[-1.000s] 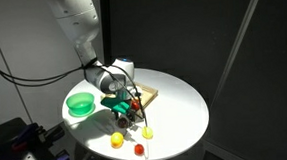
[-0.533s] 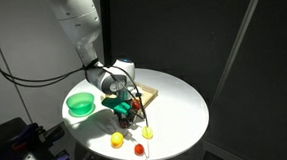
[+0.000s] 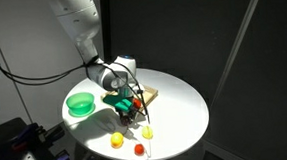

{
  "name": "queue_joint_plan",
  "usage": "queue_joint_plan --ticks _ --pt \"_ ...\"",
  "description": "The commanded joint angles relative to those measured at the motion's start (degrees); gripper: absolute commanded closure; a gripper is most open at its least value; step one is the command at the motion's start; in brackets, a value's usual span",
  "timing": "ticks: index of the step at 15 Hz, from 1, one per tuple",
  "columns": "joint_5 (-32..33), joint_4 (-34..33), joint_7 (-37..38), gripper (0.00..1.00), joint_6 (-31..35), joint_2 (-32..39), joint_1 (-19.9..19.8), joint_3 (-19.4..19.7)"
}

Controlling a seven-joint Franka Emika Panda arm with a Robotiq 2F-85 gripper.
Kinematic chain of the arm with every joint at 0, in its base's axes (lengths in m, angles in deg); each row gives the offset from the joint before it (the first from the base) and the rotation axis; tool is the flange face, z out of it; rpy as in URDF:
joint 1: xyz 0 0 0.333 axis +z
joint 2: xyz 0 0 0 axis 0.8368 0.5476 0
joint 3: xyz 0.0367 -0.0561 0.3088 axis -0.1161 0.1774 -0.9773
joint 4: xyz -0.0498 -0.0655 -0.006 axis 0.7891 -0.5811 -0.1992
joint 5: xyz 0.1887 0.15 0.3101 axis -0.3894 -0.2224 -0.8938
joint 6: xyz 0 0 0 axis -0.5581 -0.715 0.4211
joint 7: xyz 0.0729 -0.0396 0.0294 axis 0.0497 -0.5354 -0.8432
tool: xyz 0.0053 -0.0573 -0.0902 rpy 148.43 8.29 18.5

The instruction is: Put the plum in the green bowl

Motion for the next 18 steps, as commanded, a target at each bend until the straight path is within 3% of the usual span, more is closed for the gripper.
queue_joint_plan --ticks 1,9,18 --pt "2.0 1.1 1.2 0.65 -4.1 -4.3 0.2 0.7" --pt "1.9 1.8 -1.4 0.65 -12.5 -12.2 0.5 -1.1" --pt "1.9 4.5 -9.5 0.65 -13.7 -18.9 2.1 -5.0"
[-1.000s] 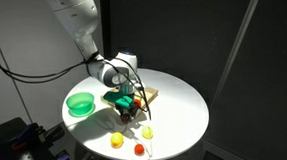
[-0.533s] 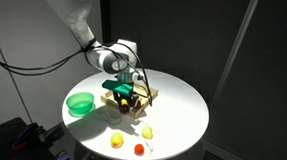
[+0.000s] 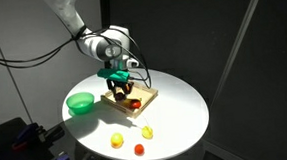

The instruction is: Put the plum in the green bowl

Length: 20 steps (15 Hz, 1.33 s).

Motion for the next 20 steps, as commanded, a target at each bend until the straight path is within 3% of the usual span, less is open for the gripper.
queue_joint_plan --ticks 1,8,20 --pt "0.8 2.6 -4.1 0.65 -1.1 -4.0 0.3 -1.4" --pt "-0.2 5.7 -8.9 0.65 -1.9 -8.0 1.4 -3.5" --pt "-0.8 10.3 5.1 0.65 -3.9 -12.4 5.3 -2.8"
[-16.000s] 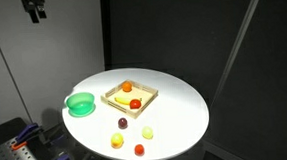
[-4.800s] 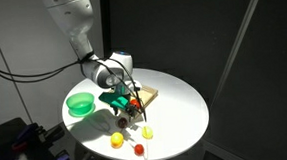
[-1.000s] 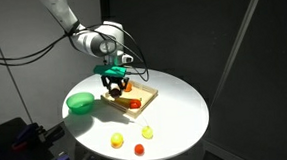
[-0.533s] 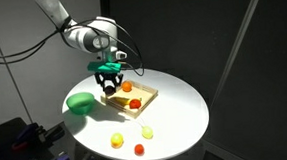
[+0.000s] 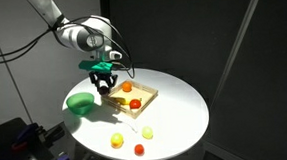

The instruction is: Put the plum in the green bowl

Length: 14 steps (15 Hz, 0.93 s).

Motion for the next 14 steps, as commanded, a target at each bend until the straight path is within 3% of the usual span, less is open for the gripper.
queue_joint_plan --ticks 1,8,10,11,14 --pt "-0.7 2.2 5.0 0.65 -1.6 -3.1 1.5 0.4" --pt "0.1 3.4 12.3 0.65 -0.8 -3.9 3.7 0.3" --pt "-0.1 2.1 10.8 0.65 -0.6 -2.0 3.7 0.4" --pt "-0.1 2.1 10.9 0.4 -0.6 -2.0 3.8 0.3" --pt "-0.1 2.1 10.9 0.4 -0.6 -1.7 3.8 0.3"
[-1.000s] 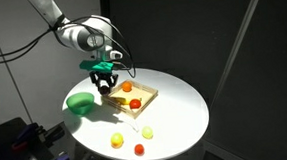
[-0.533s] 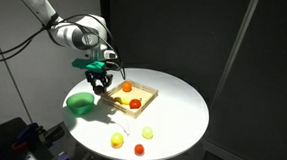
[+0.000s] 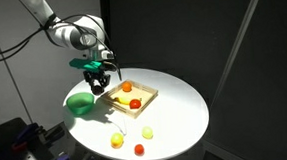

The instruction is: Put the plum in the green bowl

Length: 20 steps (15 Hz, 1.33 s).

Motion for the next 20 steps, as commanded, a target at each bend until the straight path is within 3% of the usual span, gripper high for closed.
queue_joint_plan --ticks 1,8,9,20 --pt "-0.1 -0.1 0.0 0.4 -0.1 0.0 0.3 0.3" --pt "-0.1 -0.1 0.0 0.4 -0.1 0.0 0.3 0.3" --pt "-0.1 -0.1 0.0 0.65 -0.1 0.0 0.3 0.3" --pt "0.9 0.8 0.0 0.65 1.1 -1.1 2.6 -0.7"
